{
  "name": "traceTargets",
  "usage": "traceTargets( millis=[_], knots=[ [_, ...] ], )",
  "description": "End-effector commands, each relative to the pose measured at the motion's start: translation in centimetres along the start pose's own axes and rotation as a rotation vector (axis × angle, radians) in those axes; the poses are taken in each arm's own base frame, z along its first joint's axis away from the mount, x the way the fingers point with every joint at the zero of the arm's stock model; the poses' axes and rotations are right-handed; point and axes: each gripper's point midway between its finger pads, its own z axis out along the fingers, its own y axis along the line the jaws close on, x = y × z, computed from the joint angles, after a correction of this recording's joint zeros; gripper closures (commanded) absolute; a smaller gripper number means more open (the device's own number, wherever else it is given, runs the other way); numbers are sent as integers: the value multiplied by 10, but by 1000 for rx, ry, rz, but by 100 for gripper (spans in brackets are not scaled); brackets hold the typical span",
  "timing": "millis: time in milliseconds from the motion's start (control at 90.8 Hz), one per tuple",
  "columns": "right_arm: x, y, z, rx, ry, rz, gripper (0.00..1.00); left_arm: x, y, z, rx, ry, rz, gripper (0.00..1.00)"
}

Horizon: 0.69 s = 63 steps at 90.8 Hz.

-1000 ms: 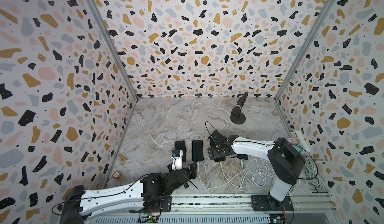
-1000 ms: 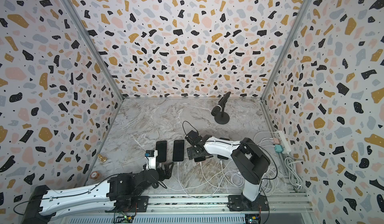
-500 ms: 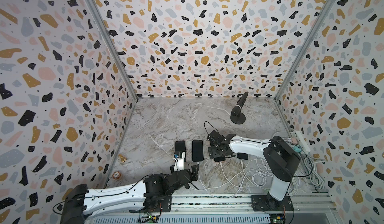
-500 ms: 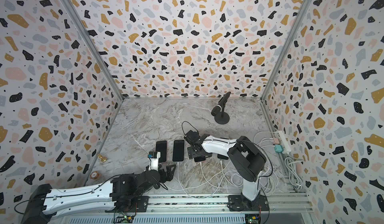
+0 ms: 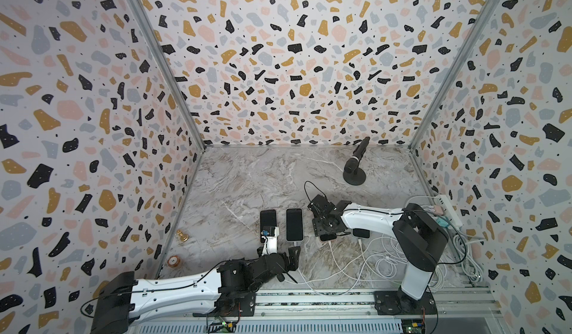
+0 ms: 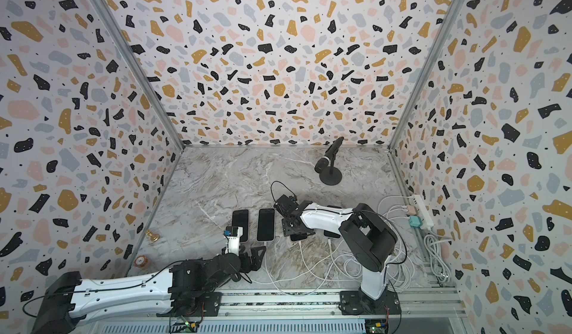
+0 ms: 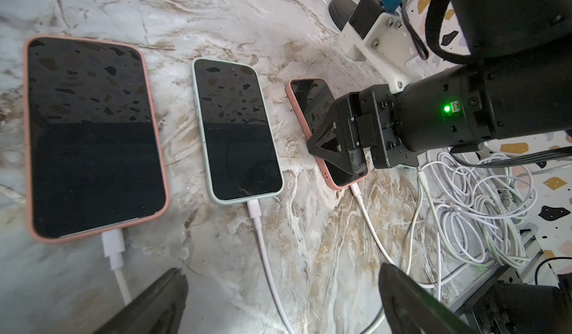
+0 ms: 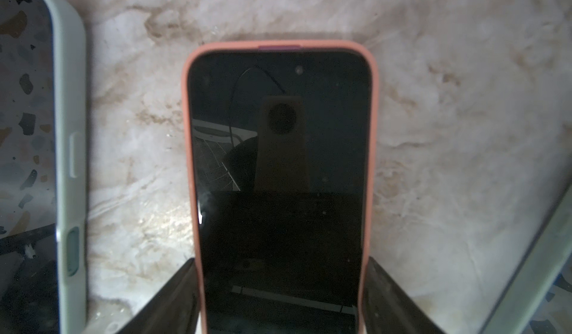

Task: Unplug the charging cable from the phone
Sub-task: Pick up the phone at the center of the board.

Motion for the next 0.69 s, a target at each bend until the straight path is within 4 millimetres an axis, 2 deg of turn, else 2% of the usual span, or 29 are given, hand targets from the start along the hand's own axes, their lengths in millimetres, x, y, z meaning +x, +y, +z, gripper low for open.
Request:
traceTargets(
  millis=[0, 220, 495, 683],
  knots=[
    [-1, -5, -13, 0, -30, 14, 61, -3, -6, 2, 34, -21, -2, 0],
    [-7, -4, -26, -34, -87, 26, 83, -4, -9, 3, 50, -28, -4, 0],
    [-13, -4, -45, -83, -162, 34, 100, -3, -11, 5, 56, -30, -4, 0],
    [-17, -5, -60, -114, -208, 43, 100, 3, -17, 10, 86, -11, 0, 0]
  ],
)
